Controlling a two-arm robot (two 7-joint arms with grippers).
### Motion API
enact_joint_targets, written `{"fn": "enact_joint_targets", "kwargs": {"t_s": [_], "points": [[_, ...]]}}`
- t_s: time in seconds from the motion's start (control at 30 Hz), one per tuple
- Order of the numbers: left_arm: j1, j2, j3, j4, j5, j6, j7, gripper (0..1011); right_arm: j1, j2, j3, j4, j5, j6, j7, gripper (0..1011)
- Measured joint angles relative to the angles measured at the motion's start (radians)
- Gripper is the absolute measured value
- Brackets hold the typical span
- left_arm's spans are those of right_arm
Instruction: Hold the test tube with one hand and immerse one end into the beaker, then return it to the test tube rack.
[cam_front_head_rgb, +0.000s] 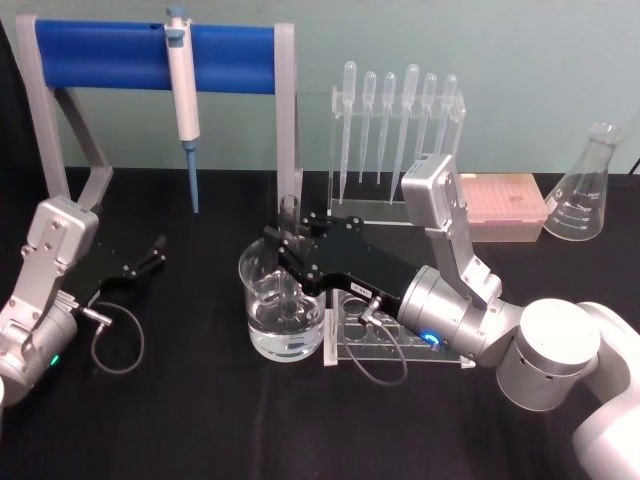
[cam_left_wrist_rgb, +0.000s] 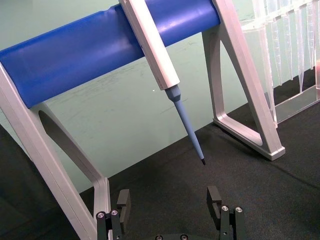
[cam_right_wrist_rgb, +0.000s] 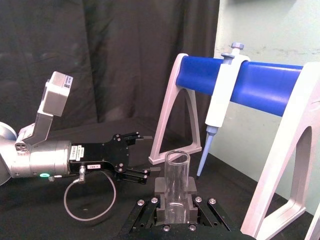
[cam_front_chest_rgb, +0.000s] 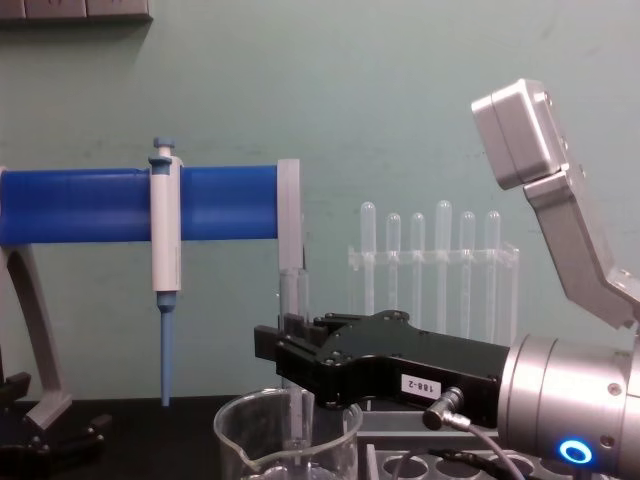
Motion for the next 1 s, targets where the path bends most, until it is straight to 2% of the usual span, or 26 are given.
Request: {"fn": "enact_joint_targets", "kwargs": {"t_s": [1.0], "points": [[0.0,0.0,0.0,0.0,0.0,0.0,0.0,1000,0.0,0.0,0.0,0.0,0.0,0.0,0.0,236]]}}
